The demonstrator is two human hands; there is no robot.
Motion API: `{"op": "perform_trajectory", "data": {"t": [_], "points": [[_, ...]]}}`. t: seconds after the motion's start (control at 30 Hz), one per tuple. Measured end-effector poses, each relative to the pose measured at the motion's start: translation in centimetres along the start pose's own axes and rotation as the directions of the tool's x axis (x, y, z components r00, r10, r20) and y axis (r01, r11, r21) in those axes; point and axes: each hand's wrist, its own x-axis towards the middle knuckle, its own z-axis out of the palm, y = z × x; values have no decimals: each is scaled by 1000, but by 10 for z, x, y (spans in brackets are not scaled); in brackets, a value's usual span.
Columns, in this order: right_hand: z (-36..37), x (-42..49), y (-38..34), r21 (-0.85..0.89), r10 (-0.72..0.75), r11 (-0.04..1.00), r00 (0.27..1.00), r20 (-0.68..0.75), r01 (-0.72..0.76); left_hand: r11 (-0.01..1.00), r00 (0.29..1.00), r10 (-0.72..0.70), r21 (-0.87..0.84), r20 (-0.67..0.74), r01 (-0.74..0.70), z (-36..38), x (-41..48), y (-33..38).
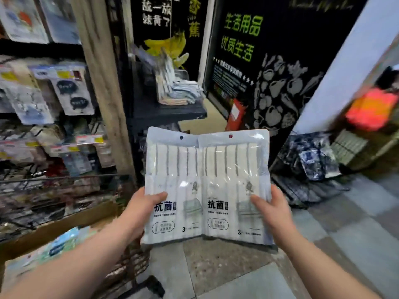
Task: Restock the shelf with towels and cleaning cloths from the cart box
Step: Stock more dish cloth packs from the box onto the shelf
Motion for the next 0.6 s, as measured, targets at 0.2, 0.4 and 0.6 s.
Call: {"op": "perform_trajectory", "data": {"t": [0.2,0.4,0.6], "points": [[-100,19,-10,-53,-73,996,986,-150,66,1000,987,9,8,161,-10,106,5,21],[-136,61,-8,30,-37,998,961,-274,47,996,966,65,47,250,-79,174,59,43],[-166,147,-25,31,-51,997,936,-349,66,996,935,81,5,345,-89,247,138,74]]}}
